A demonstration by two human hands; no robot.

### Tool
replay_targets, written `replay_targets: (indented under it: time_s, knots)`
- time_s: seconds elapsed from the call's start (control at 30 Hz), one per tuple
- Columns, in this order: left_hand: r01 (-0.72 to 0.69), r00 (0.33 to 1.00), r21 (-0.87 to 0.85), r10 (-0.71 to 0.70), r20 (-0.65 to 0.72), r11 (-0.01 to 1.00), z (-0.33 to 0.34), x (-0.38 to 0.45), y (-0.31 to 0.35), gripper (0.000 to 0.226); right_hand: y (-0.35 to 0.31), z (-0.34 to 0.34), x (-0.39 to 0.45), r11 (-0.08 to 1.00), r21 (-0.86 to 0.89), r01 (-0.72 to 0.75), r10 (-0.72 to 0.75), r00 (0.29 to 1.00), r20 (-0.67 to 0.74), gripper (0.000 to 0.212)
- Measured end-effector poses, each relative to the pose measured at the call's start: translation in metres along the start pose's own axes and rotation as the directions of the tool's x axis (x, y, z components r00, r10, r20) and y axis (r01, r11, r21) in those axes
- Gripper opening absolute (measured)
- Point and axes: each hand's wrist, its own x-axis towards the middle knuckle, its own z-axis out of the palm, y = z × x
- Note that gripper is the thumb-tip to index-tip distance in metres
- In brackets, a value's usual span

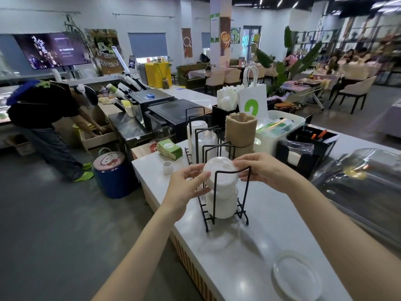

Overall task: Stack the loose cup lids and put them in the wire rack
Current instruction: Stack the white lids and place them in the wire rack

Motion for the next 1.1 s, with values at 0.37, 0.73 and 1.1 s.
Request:
replay_targets:
  time_s: [0.37, 0.73, 1.1]
  knots:
    - [0.022, 0.987, 0.086, -0.008, -0.159, 0.996, 0.004, 0.008, -0.032, 0.015, 0.016, 0.001, 0.008, 0.991, -0.081, -0.108, 0.105, 0.993, -0.049, 0.017]
    - [0.008, 0.972, 0.281, 0.059, -0.229, 0.960, -0.002, 0.011, -0.054, 0.013, 0.031, 0.009, 0.011, 0.982, -0.133, -0.133, 0.125, 0.990, -0.067, 0.008]
    - [0.000, 0.966, 0.329, 0.084, -0.243, 0.944, 0.005, 0.011, -0.058, 0.020, 0.039, 0.012, 0.013, 0.985, -0.076, -0.154, 0.147, 0.985, -0.087, 0.016]
